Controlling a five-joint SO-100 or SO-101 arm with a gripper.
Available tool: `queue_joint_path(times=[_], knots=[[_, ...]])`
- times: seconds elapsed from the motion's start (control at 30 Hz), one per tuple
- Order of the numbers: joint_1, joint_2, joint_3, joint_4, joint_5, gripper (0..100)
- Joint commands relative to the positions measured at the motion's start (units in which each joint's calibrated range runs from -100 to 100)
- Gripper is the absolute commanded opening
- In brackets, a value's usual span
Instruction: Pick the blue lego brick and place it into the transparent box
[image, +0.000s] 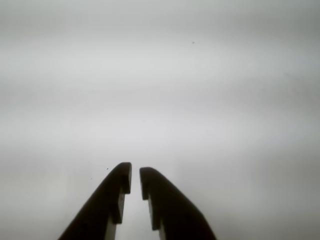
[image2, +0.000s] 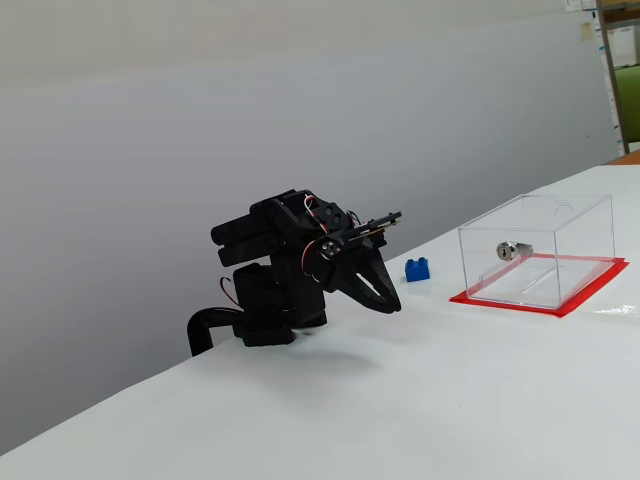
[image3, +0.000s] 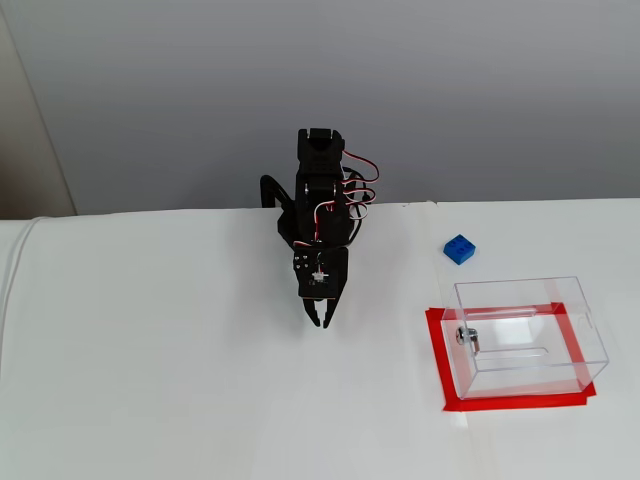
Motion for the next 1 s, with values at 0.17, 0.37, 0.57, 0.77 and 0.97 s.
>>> queue_joint_path(times=[0.17,0.37,0.57,0.77,0.97], knots=[[-2.7,-0.7,0.8,-0.1,0.6,2],[-3.3,-0.1,-2.6,0.8,0.7,2],[-3.5,3.0,-13.8,0.7,0.7,2],[-4.6,13.7,-24.7,0.8,0.7,2],[-7.1,23.6,-34.9,1.8,0.3,2]])
